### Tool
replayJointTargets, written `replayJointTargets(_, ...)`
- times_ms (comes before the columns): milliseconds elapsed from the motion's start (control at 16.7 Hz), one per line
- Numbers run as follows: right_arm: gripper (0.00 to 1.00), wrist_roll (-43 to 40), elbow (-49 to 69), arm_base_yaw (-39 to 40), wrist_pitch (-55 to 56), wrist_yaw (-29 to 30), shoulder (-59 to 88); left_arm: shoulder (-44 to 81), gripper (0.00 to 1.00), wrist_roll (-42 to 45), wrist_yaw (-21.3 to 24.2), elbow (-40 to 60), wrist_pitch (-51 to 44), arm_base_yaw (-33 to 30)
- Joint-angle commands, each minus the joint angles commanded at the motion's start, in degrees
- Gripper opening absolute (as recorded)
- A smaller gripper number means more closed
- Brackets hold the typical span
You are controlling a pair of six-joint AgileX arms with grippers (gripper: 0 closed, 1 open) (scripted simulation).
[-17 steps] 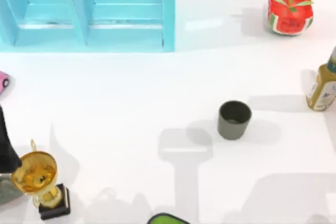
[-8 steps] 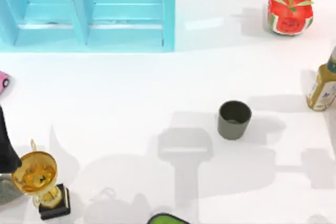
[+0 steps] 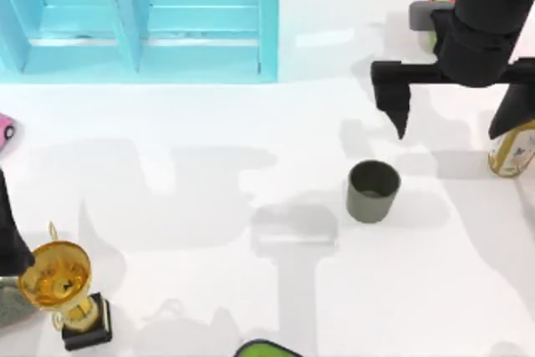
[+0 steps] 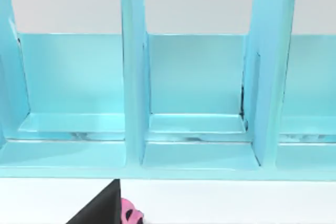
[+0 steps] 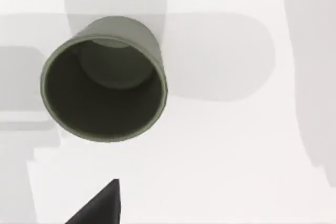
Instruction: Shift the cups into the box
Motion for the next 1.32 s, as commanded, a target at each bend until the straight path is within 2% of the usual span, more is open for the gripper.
replayJointTargets(180, 1.0, 4.2, 1.0, 4.3, 1.8, 0.2, 2.1, 0.0, 1.0, 0.0, 0.0, 0.0, 0.0, 0.0)
replayJointTargets(540, 1.0, 4.4, 0.0, 4.3, 2.7, 0.1, 2.1, 0.0, 1.0, 0.0, 0.0, 0.0, 0.0, 0.0)
replayJointTargets(1020, 1.0, 4.6, -14.6, 4.6, 21.4, 0.2, 5.7, 0.0, 1.0, 0.0, 0.0, 0.0, 0.0, 0.0)
replayJointTargets(1320, 1.0, 4.6, -16.1, 4.6, 23.0, 0.2, 6.1, 0.0, 1.0, 0.0, 0.0, 0.0, 0.0, 0.0)
